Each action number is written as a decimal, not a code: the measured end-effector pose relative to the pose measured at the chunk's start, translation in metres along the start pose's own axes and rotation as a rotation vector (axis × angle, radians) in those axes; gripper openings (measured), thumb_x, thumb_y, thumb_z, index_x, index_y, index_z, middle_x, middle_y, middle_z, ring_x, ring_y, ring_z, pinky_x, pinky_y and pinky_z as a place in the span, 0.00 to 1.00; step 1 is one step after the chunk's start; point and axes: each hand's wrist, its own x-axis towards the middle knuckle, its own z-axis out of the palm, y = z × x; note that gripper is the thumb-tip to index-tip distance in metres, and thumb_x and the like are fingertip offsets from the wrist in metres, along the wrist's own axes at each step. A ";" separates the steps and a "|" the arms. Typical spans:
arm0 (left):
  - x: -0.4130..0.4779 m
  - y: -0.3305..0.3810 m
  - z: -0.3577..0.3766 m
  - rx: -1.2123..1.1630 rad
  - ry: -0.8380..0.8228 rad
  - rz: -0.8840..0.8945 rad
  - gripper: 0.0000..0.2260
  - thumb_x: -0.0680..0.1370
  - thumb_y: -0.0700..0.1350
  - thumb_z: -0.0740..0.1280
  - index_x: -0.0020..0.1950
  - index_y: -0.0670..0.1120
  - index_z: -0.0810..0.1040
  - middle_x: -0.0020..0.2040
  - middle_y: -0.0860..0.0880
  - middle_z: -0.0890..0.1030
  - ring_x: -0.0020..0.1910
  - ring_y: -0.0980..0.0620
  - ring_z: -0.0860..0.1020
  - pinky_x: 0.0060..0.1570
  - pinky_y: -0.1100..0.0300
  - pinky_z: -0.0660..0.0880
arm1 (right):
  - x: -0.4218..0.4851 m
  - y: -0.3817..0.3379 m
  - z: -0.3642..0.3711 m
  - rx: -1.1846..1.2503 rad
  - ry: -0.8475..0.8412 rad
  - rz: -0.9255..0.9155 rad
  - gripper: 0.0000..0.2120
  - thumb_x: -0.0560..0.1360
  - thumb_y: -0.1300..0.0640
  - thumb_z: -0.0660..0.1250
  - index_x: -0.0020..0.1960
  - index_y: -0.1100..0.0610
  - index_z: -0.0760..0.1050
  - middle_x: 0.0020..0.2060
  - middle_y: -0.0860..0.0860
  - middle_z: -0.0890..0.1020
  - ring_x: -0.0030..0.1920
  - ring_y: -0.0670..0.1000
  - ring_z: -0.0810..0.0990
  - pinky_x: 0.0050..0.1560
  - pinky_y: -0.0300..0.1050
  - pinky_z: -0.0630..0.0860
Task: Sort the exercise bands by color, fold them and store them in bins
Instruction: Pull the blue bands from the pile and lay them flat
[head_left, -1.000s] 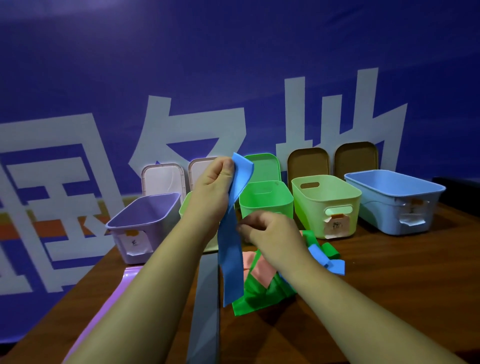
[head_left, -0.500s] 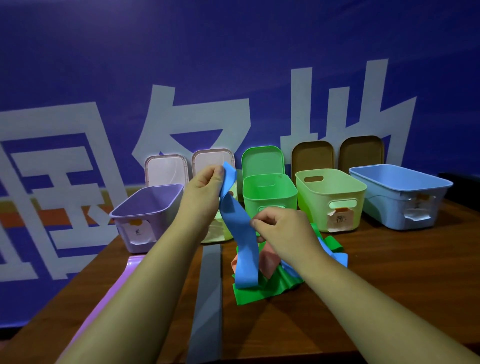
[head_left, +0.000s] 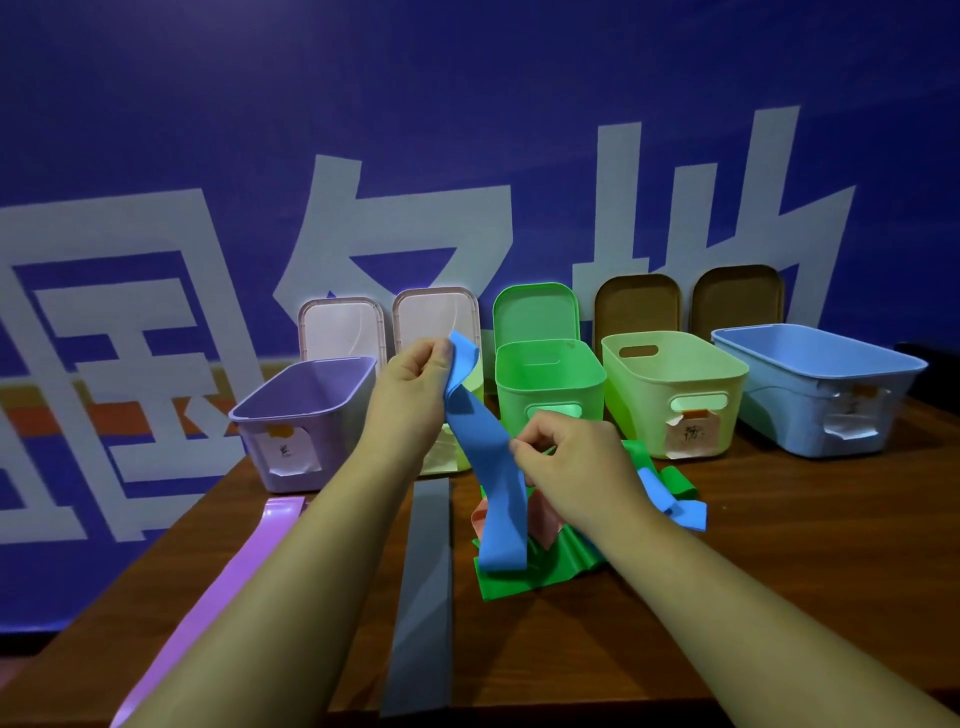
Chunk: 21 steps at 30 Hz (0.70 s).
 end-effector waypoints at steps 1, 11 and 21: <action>0.000 -0.001 0.000 0.009 -0.008 0.008 0.14 0.87 0.54 0.61 0.53 0.51 0.84 0.46 0.46 0.82 0.44 0.52 0.76 0.46 0.51 0.75 | -0.001 0.000 0.000 0.006 0.000 -0.002 0.11 0.78 0.52 0.73 0.37 0.47 0.80 0.31 0.45 0.83 0.32 0.47 0.82 0.38 0.52 0.81; 0.007 0.000 -0.005 0.032 -0.031 0.024 0.14 0.87 0.54 0.62 0.53 0.50 0.84 0.46 0.52 0.84 0.44 0.56 0.78 0.52 0.51 0.78 | 0.005 0.006 -0.002 0.434 -0.030 0.211 0.07 0.77 0.57 0.69 0.40 0.54 0.78 0.33 0.47 0.79 0.36 0.49 0.76 0.41 0.46 0.73; 0.010 0.009 -0.047 -0.011 -0.495 -0.173 0.13 0.86 0.52 0.65 0.61 0.47 0.86 0.57 0.36 0.85 0.55 0.37 0.84 0.61 0.42 0.79 | 0.018 0.030 -0.037 0.238 0.007 0.260 0.08 0.78 0.56 0.66 0.40 0.56 0.73 0.29 0.47 0.70 0.33 0.50 0.66 0.35 0.46 0.63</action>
